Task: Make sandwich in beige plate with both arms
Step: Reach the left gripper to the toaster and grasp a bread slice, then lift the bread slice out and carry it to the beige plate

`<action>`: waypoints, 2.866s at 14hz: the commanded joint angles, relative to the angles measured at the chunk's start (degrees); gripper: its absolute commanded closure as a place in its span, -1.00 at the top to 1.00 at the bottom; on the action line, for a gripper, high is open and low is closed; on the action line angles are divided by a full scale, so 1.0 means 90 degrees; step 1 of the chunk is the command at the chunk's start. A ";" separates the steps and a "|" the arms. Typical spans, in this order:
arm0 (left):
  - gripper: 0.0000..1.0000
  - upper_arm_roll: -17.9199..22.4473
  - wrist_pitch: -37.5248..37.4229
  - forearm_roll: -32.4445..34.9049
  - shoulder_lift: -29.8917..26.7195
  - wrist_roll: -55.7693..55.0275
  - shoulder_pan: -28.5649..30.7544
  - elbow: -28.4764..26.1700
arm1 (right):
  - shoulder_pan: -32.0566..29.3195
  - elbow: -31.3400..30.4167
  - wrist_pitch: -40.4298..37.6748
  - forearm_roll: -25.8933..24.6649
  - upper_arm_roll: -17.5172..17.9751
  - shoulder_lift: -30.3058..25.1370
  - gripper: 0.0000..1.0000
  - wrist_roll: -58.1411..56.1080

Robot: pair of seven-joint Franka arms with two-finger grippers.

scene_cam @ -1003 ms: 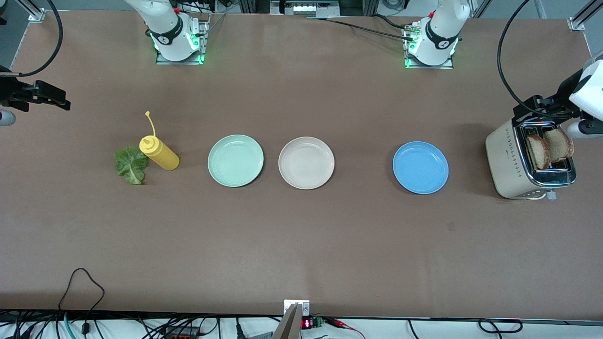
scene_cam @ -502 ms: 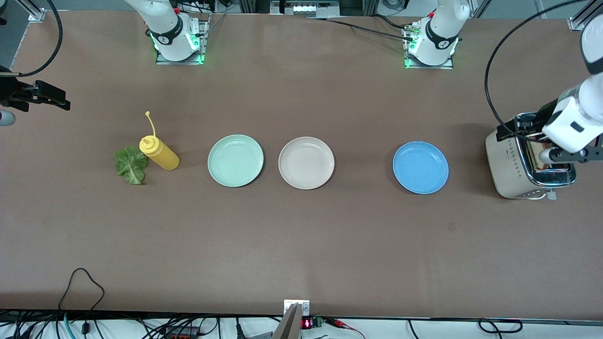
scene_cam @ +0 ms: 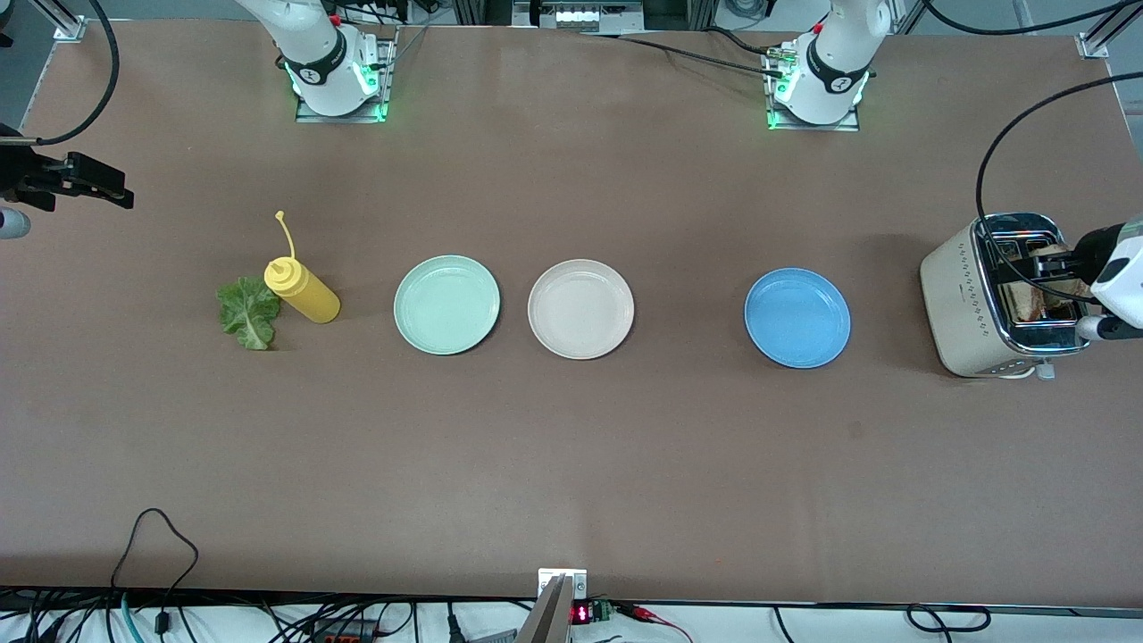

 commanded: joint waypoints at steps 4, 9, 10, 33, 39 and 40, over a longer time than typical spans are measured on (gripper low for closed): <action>1.00 -0.0025 0.0590 0.0141 0.0163 0.0394 0.0599 -0.0407 | -0.0191 0.0007 -0.0196 0.0112 -0.0001 -0.0054 1.00 -0.0047; 1.00 -0.0034 0.1059 0.0327 0.0203 0.0394 0.0717 -0.1130 | -0.0143 0.0007 -0.0196 0.0112 0.0048 -0.0054 1.00 -0.0028; 0.93 -0.0034 0.1060 0.0327 0.0203 0.0394 0.0717 -0.1159 | -0.0143 0.0007 -0.0196 0.0112 0.0048 -0.0054 1.00 -0.0028; -0.99 -0.0667 -0.0687 0.0679 -0.1135 0.1361 -0.0200 -0.0212 | -0.0162 0.0007 -0.0187 0.0131 0.0038 -0.0044 1.00 -0.0057; -0.99 -0.1977 -0.0387 -0.0870 -0.0853 0.1156 -0.0454 -0.0571 | -0.0143 0.0007 -0.0176 0.0131 0.0048 -0.0044 1.00 -0.0057; -0.99 -0.1997 -0.0115 -0.1445 -0.0765 0.1030 -0.0658 -0.0815 | -0.0143 0.0007 -0.0167 0.0131 0.0048 -0.0044 1.00 -0.0038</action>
